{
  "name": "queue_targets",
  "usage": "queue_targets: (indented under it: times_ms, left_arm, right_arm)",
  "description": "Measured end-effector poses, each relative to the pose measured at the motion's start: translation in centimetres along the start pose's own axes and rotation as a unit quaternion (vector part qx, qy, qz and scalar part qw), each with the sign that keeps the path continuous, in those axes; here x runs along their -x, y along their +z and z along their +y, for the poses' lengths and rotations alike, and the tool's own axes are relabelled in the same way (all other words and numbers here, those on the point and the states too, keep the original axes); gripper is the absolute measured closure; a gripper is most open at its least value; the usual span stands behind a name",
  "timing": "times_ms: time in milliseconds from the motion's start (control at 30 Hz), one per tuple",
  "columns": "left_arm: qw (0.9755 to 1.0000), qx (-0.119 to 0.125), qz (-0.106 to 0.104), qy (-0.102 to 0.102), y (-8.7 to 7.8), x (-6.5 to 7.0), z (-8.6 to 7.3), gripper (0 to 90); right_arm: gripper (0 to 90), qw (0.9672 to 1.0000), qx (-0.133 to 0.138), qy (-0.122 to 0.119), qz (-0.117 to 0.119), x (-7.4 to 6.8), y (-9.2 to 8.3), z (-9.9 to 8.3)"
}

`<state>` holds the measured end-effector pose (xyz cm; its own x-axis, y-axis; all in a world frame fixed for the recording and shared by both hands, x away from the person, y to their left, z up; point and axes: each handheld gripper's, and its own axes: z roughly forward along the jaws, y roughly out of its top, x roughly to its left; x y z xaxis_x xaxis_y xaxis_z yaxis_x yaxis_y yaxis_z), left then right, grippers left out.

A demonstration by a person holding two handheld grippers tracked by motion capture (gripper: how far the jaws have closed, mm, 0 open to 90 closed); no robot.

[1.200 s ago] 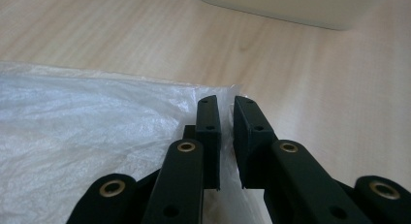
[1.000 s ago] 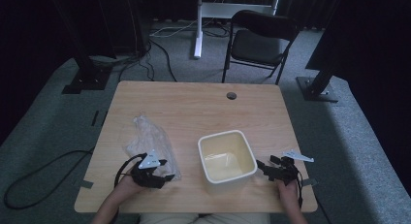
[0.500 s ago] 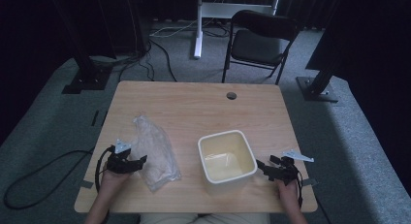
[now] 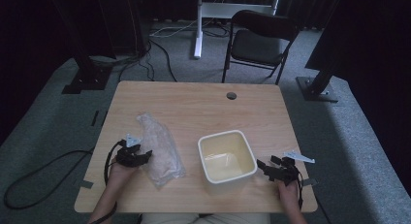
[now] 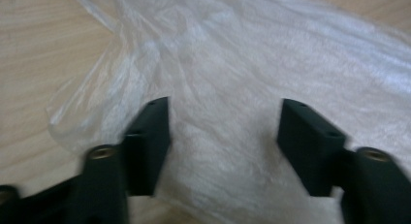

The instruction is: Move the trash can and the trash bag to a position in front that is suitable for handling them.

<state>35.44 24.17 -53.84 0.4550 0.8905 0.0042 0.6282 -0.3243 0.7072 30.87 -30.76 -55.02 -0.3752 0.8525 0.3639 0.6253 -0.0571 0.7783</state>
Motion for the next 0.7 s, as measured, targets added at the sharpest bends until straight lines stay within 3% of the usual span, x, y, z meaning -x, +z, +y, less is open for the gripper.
queue_targets:
  times_ms: [33,100,167,200,233,300,400,433,467,533,600,700]
  left_arm:
    - [1.0,0.002,-0.001,0.0,0.2,0.0,0.2,55.1]
    - [0.9997,0.006,-0.019,-0.014,0.5,-0.3,0.5,74.0]
    - [0.9995,0.01,-0.021,-0.023,0.8,-0.5,0.6,89.4]
    - [0.9988,0.015,-0.041,-0.022,1.1,-0.6,0.7,90.0]
    - [0.9992,0.011,-0.035,-0.014,1.0,-0.5,0.8,90.0]
    - [0.9987,0.02,-0.046,-0.004,0.5,-0.5,0.9,90.0]
    - [0.9985,0.039,-0.016,-0.035,-0.9,-1.2,0.9,90.0]
    - [0.9976,0.044,0.001,-0.054,-1.3,-1.5,0.9,82.7]
    - [0.9967,0.042,0.01,-0.069,-1.5,-1.8,0.8,69.2]
    - [0.994,0.017,0.042,-0.1,-1.4,-2.3,0.6,45.3]
    - [0.9902,-0.011,0.044,-0.132,-0.9,-2.5,0.3,34.5]
    - [0.9902,-0.021,0.065,-0.122,-0.2,-1.8,0.4,28.7]
  right_arm:
    - [14.0,1.0,0.001,0.0,0.0,0.0,0.0,0.0]
    - [14.0,1.0,0.002,0.001,0.001,0.0,0.0,0.0]
    - [14.0,1.0,0.002,0.001,0.0,0.0,-0.1,0.0]
    - [14.0,1.0,0.001,0.002,-0.001,0.0,-0.1,0.0]
    - [14.0,1.0,0.001,0.002,-0.002,0.0,-0.1,0.0]
    - [14.0,1.0,0.002,0.002,-0.002,0.0,-0.1,-0.1]
    - [14.0,1.0,0.0,0.004,0.0,0.0,0.0,0.0]
    - [14.0,1.0,-0.001,0.003,0.0,0.0,0.0,0.0]
    - [14.0,1.0,-0.001,0.003,-0.001,0.0,0.0,0.0]
    - [14.0,1.0,-0.002,0.004,-0.001,0.0,0.1,0.1]
    - [14.0,1.0,-0.004,0.005,-0.003,0.0,0.1,0.1]
    - [14.0,1.0,-0.006,0.005,-0.002,0.0,0.3,0.2]
